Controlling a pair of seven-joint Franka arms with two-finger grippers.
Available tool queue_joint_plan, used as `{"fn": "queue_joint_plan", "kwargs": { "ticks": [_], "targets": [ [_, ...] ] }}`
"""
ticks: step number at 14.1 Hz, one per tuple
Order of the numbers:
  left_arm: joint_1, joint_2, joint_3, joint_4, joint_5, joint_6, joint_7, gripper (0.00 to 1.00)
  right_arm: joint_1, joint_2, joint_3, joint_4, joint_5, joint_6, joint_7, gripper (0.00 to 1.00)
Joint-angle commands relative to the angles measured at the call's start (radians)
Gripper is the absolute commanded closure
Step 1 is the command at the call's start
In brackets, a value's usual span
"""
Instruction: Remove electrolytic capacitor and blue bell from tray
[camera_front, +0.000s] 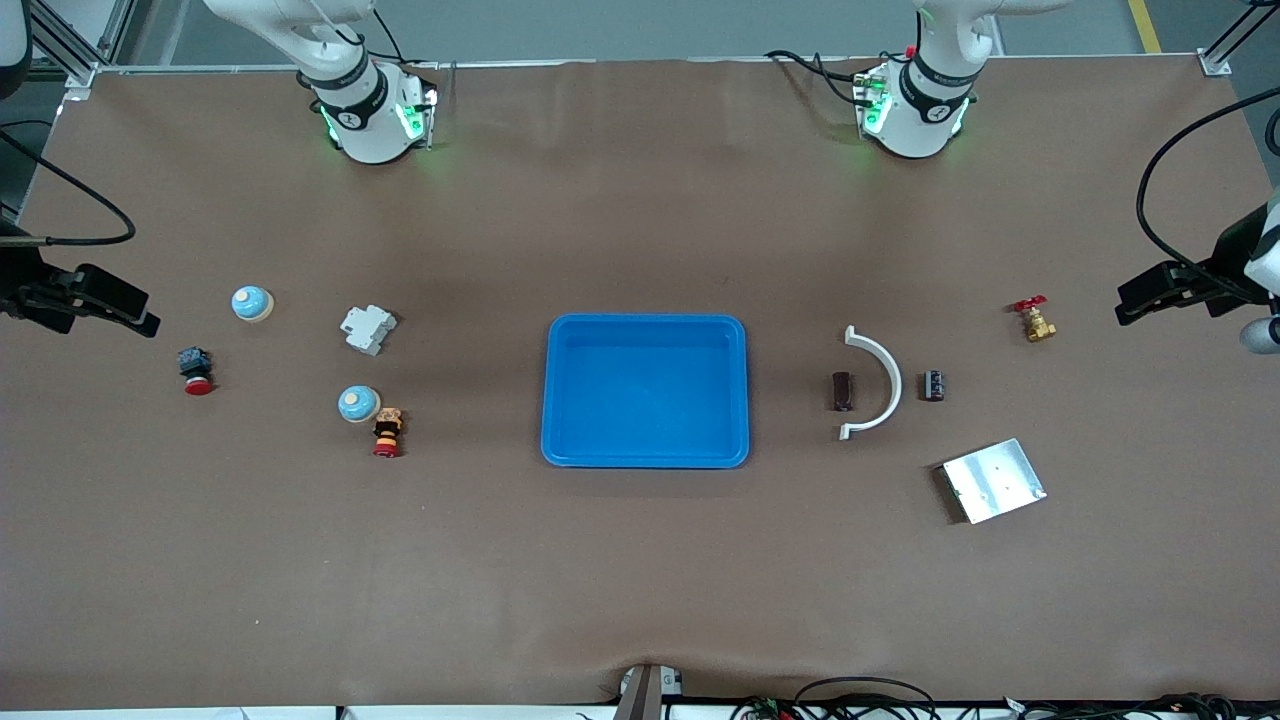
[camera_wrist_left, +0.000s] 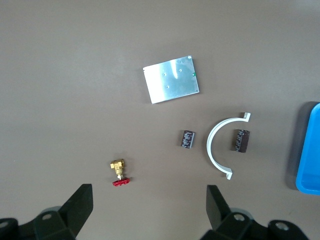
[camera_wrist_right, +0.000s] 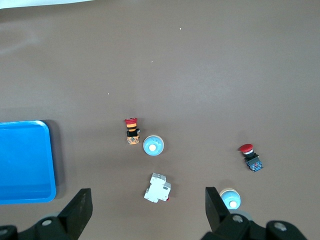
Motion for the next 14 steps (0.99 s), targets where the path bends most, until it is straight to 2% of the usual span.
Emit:
{"fn": "queue_joint_plan", "kwargs": {
  "ticks": [1,10,14],
  "targets": [
    [-0.001,-0.084,-0.018,-0.083,-0.021,0.011,-0.006,0.00,-0.005,-0.018,0.001,-0.018,0.017,0.005,0.012,0.00],
    [0.005,-0.245,-0.018,-0.318,-0.021,0.178,-0.003,0.00,-0.004,-0.019,0.001,-0.038,0.020,0.016,0.012,0.00],
    [0.005,-0.172,-0.015,-0.227,-0.021,0.166,-0.006,0.00,-0.004,-0.019,0.003,-0.060,0.026,0.025,0.012,0.00]
  ]
}}
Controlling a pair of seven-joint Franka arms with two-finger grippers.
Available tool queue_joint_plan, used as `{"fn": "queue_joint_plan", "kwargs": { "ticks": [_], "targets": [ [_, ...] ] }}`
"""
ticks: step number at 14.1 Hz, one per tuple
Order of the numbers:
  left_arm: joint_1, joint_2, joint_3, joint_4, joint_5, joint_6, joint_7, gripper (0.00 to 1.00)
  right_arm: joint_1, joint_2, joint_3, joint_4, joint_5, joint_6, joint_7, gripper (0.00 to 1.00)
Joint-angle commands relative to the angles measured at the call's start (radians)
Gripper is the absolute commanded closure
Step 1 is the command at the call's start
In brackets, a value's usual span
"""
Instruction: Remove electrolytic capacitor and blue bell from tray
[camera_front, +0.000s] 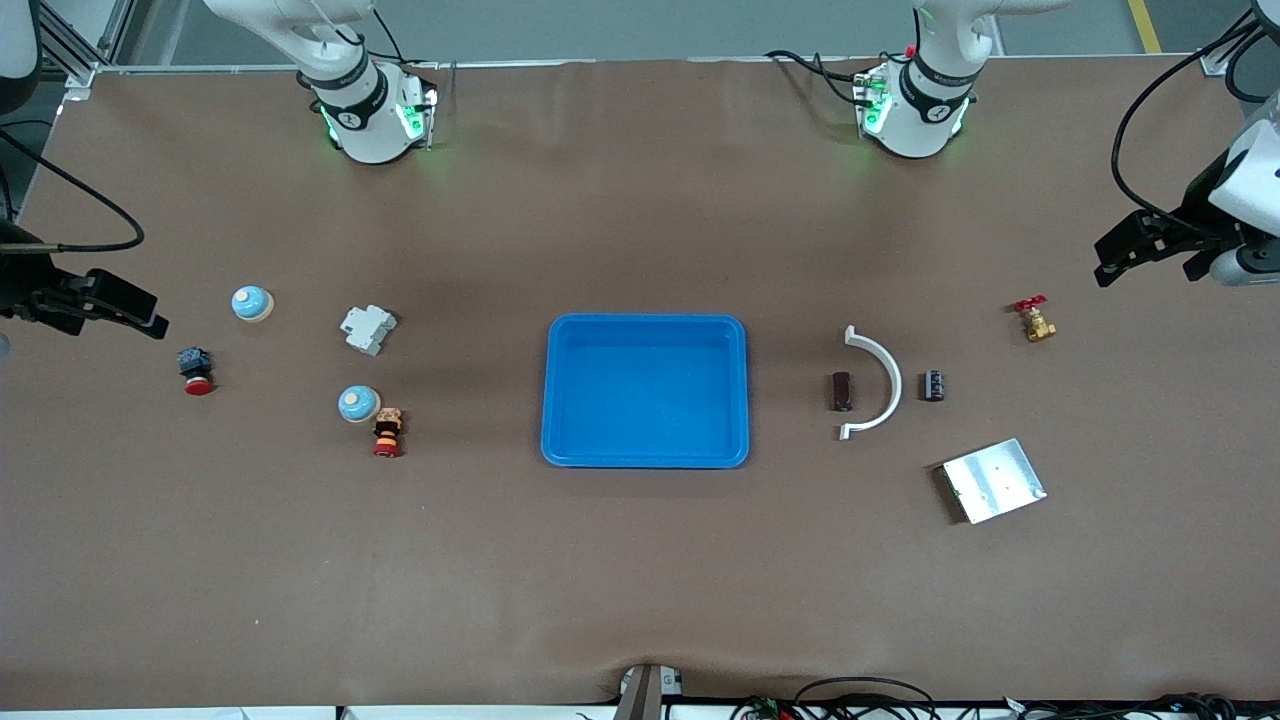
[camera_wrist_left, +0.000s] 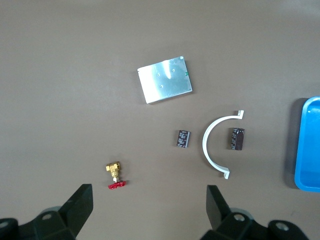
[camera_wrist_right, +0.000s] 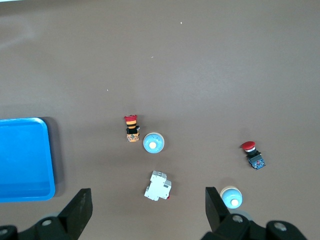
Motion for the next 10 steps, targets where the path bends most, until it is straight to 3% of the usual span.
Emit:
{"fn": "queue_joint_plan", "kwargs": {
  "ticks": [1,4,10],
  "targets": [
    [0.002,0.062,0.001,0.084,-0.021,-0.027,-0.009,0.00,-0.004,-0.021,0.003,-0.033,0.029,0.018,0.011,0.00],
    [0.001,0.159,0.000,0.226,-0.022,-0.122,-0.019,0.00,-0.004,-0.021,0.001,-0.033,0.034,0.018,0.011,0.00],
    [0.004,0.162,0.001,0.228,-0.028,-0.131,-0.016,0.00,-0.005,-0.030,0.001,-0.035,0.034,0.018,0.011,0.00]
  ]
}}
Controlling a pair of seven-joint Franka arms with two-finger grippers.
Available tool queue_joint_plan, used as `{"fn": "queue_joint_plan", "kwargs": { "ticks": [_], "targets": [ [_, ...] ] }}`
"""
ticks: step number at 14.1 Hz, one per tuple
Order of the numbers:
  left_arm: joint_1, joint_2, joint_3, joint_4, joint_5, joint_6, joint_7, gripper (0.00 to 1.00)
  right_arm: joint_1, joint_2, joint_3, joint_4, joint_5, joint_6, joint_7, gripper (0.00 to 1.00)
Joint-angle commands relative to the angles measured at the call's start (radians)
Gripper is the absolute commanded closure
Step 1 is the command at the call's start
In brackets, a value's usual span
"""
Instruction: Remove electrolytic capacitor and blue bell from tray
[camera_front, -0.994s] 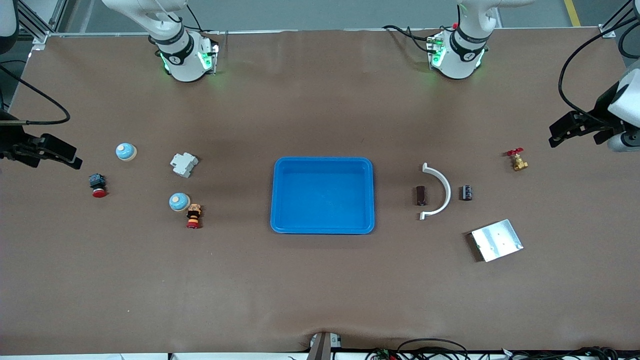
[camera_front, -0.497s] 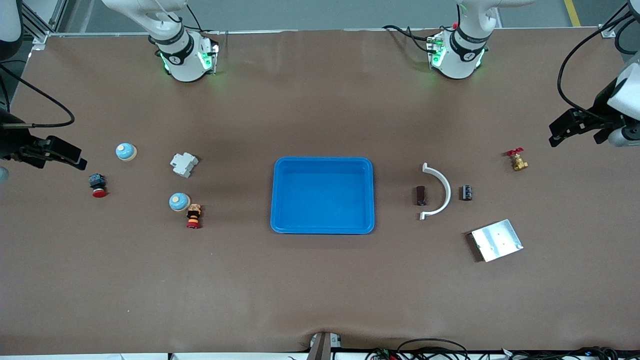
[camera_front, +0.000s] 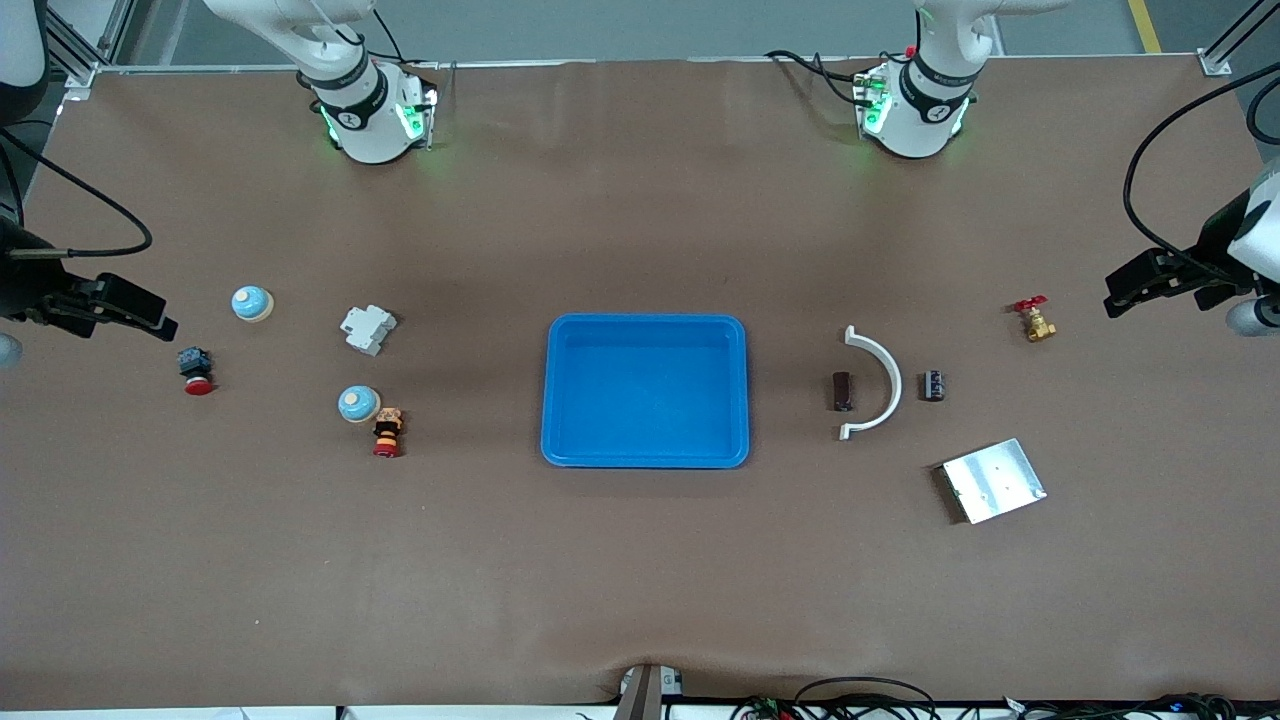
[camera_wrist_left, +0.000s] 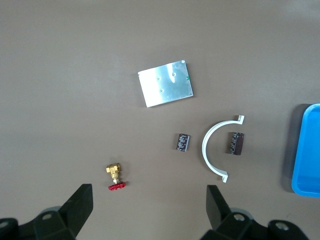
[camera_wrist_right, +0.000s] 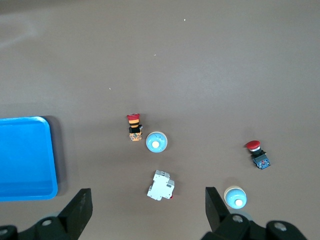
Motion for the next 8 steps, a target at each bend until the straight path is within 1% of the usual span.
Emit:
{"fn": "queue_joint_plan", "kwargs": {
  "ticks": [1,8],
  "targets": [
    [0.004,0.005,0.001,0.025,-0.028,-0.025,-0.002,0.00,-0.005,-0.031,0.001,-0.021,0.021,0.007,0.011,0.00],
    [0.005,0.005,0.001,0.024,-0.028,-0.025,-0.002,0.00,0.002,-0.042,0.006,-0.013,-0.011,0.016,0.005,0.00]
  ]
}}
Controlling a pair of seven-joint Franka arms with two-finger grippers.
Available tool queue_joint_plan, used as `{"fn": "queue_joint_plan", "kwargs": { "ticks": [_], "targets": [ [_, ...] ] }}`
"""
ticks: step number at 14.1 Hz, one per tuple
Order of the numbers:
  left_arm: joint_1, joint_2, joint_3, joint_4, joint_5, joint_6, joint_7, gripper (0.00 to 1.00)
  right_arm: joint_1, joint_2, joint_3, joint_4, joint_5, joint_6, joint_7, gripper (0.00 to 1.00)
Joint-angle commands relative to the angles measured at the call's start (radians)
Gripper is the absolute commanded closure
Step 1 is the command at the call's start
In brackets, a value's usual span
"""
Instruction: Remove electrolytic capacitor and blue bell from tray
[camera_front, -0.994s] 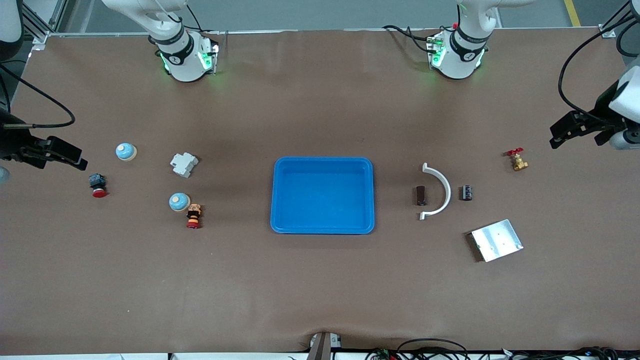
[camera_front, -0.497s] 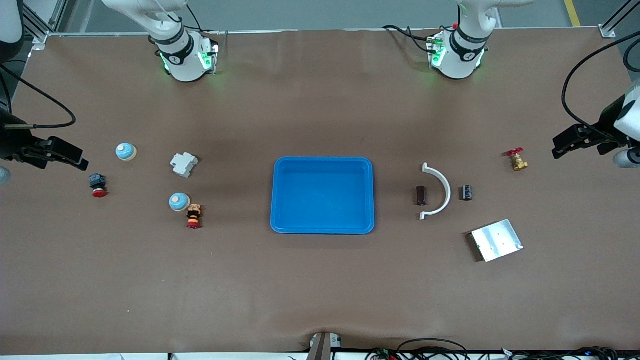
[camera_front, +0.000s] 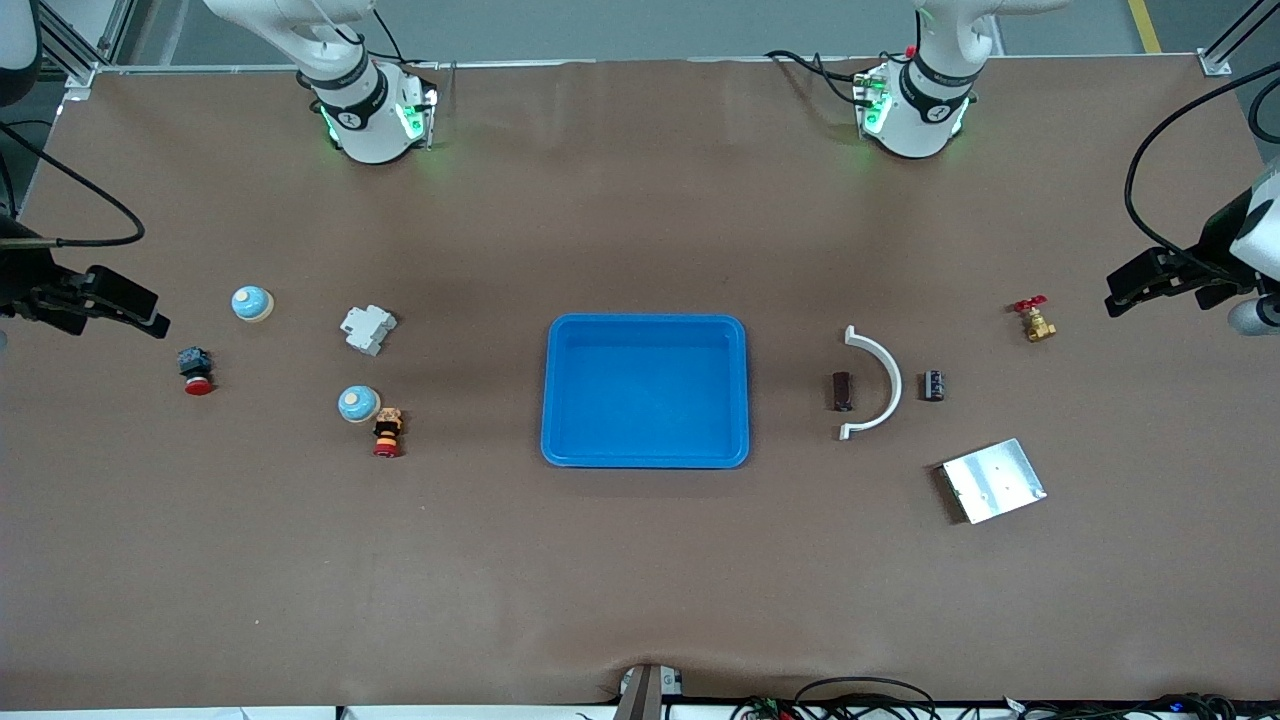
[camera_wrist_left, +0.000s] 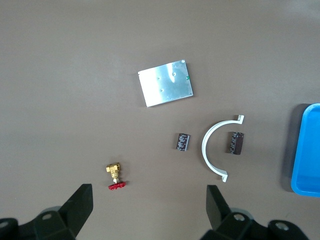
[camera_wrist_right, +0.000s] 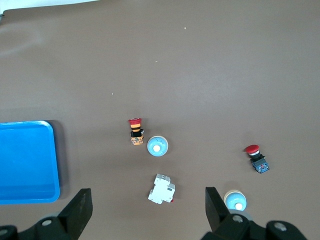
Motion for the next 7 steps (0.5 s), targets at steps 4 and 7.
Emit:
{"fn": "queue_joint_plan", "kwargs": {
  "ticks": [4,7],
  "targets": [
    [0.006,0.005,0.001,0.021,-0.028,-0.023,-0.002,0.00,0.011,-0.023,0.009,-0.005,-0.043,0.004,0.007,0.00],
    [0.007,0.005,0.001,0.021,-0.027,-0.022,-0.002,0.00,0.011,-0.023,0.011,-0.005,-0.042,0.002,0.010,0.00]
  ]
}}
